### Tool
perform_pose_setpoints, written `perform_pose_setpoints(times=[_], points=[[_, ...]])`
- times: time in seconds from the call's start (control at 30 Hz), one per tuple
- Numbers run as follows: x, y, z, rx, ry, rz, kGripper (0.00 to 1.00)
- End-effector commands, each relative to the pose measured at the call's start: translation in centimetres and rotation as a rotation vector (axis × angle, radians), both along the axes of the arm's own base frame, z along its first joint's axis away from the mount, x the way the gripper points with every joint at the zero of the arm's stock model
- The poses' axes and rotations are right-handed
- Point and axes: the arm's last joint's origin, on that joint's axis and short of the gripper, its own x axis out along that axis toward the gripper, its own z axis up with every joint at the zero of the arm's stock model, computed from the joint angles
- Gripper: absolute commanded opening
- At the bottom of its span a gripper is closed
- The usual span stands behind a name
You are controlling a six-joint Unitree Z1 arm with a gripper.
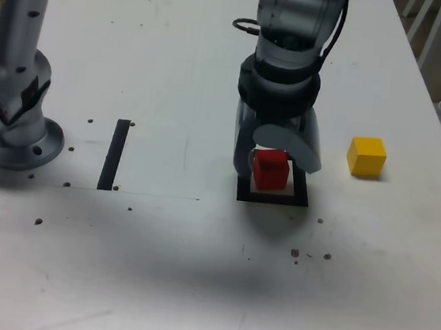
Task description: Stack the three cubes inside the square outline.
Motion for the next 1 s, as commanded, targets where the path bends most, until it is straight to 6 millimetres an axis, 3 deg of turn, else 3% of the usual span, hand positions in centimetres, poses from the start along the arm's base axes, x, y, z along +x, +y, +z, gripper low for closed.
perform_pose_setpoints(times=[0.0,0.33,0.6,0.83,0.97], points=[[-0.2,-0.1,0.3,-0.002,-0.005,0.0,0.99],[-0.1,-0.1,1.0,0.003,-0.015,-0.002,0.99],[0.6,0.1,4.9,0.037,-0.057,-0.017,0.99],[2.9,1.3,8.2,0.016,-0.094,-0.038,0.98],[5.0,2.2,8.4,0.007,-0.104,-0.035,0.98]])
